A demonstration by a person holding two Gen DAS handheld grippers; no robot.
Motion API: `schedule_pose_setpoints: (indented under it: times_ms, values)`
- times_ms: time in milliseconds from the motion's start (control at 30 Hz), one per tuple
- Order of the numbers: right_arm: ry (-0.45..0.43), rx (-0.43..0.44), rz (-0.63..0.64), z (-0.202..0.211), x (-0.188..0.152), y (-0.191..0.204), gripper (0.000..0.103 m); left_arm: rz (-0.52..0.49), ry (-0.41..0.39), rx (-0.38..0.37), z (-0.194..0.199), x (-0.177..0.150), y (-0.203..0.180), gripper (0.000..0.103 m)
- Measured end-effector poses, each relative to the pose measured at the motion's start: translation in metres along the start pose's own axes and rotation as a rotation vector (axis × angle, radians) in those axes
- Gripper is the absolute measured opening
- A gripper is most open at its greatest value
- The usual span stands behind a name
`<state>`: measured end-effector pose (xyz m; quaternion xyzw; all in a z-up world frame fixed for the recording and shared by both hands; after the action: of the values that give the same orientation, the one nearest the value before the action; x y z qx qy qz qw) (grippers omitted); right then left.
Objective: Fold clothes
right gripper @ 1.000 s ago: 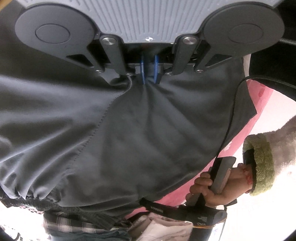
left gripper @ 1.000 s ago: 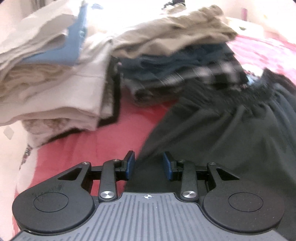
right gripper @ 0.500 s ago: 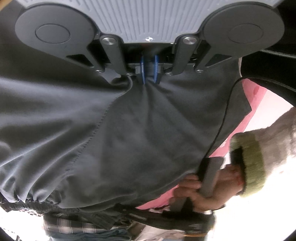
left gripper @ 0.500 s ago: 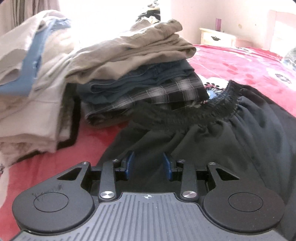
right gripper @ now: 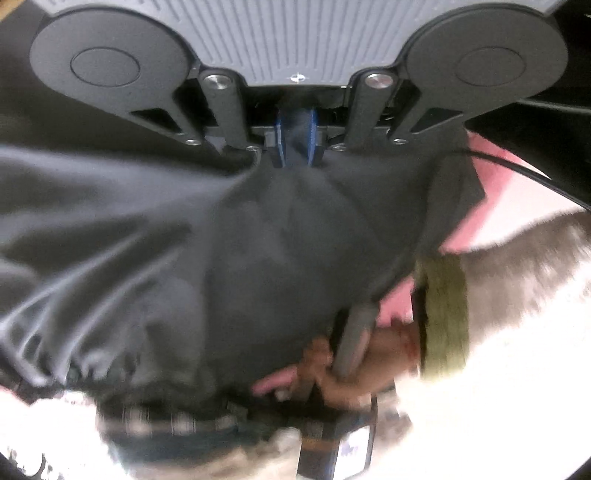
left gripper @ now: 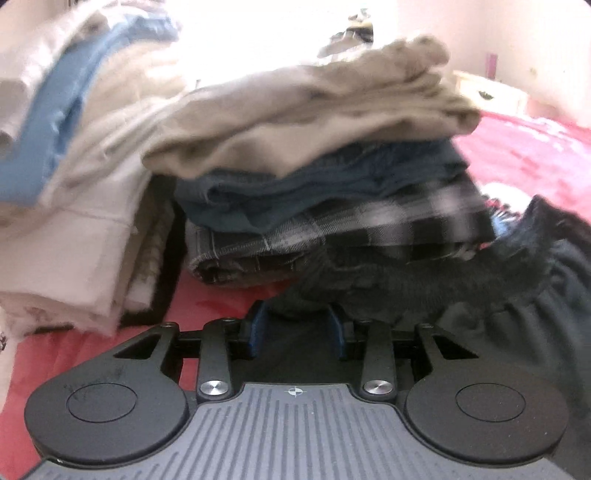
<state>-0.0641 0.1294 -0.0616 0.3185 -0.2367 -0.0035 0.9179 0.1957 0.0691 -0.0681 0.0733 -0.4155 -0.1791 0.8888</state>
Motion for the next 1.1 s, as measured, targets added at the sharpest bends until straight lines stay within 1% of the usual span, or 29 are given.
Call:
schedule_pose_setpoints:
  times_ms: [67, 133, 233, 300, 333, 367, 433, 500, 533, 600, 667, 733, 767, 800, 933, 1000, 1067, 1100]
  values:
    - [-0.057, 0.021, -0.024, 0.018, 0.001, -0.003, 0.015, -0.016, -0.029, 0.008, 0.014, 0.005, 0.001, 0.036]
    - [-0.112, 0.008, -0.061, 0.038, 0.000, -0.010, 0.015, -0.023, -0.057, 0.017, 0.029, 0.012, 0.002, 0.037]
    - [-0.211, -0.072, -0.152, 0.079, -0.008, -0.029, 0.016, -0.015, -0.097, 0.001, 0.053, 0.022, -0.002, 0.037]
    - [-0.275, -0.179, -0.222, 0.113, -0.020, -0.047, 0.020, -0.033, -0.113, -0.046, 0.070, 0.026, -0.014, 0.038]
    - [-0.301, -0.244, -0.254, 0.129, -0.026, -0.057, 0.021, -0.043, -0.117, -0.083, 0.079, 0.027, -0.022, 0.038]
    - [-0.315, -0.319, -0.284, 0.145, -0.032, -0.068, 0.023, -0.064, -0.115, -0.146, 0.088, 0.025, -0.035, 0.038]
    - [-0.316, -0.462, -0.331, 0.172, -0.041, -0.091, 0.026, -0.105, -0.112, -0.273, 0.105, 0.021, -0.061, 0.039]
    - [-0.281, -0.567, -0.376, 0.190, -0.047, -0.113, 0.031, -0.182, -0.088, -0.450, 0.121, 0.008, -0.098, 0.039]
    - [-0.260, -0.609, -0.391, 0.197, -0.048, -0.124, 0.032, -0.220, -0.076, -0.538, 0.129, 0.001, -0.117, 0.039]
    - [-0.217, -0.674, -0.415, 0.207, -0.050, -0.143, 0.037, -0.333, -0.038, -0.713, 0.148, -0.019, -0.155, 0.039]
    - [-0.190, -0.705, -0.445, 0.215, -0.054, -0.157, 0.038, -0.404, -0.019, -0.828, 0.167, -0.040, -0.183, 0.039]
    - [-0.189, -0.712, -0.484, 0.223, -0.057, -0.165, 0.039, -0.479, 0.023, -0.894, 0.181, -0.057, -0.203, 0.039]
    - [-0.197, -0.712, -0.499, 0.227, -0.060, -0.167, 0.041, -0.498, 0.038, -0.901, 0.186, -0.064, -0.209, 0.039]
    - [-0.202, -0.718, -0.509, 0.228, -0.061, -0.169, 0.042, -0.488, 0.060, -0.918, 0.189, -0.068, -0.211, 0.039]
    - [-0.200, -0.720, -0.521, 0.224, -0.061, -0.171, 0.042, -0.340, 0.200, -1.021, 0.186, -0.080, -0.210, 0.039]
    - [-0.203, -0.729, -0.513, 0.224, -0.057, -0.172, 0.044, -0.293, 0.250, -1.038, 0.188, -0.085, -0.209, 0.039]
    - [-0.206, -0.739, -0.507, 0.225, -0.052, -0.173, 0.047, -0.269, 0.295, -1.050, 0.191, -0.092, -0.213, 0.039]
    - [-0.207, -0.740, -0.506, 0.227, -0.049, -0.174, 0.049, -0.266, 0.305, -1.054, 0.193, -0.094, -0.215, 0.039]
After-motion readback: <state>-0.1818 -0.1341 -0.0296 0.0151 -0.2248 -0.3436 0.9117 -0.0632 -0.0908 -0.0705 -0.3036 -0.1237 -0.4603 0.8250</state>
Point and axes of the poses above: each gripper's, at about its wrist camera, not at the fingertips, and z roughly against the way its jaws point, y to its left, x to its top, the point moved 3 cm from there along -z, roughly the way its jaws point, and after that the axes turned 14 degrees about -z, right-handed, at the moved point
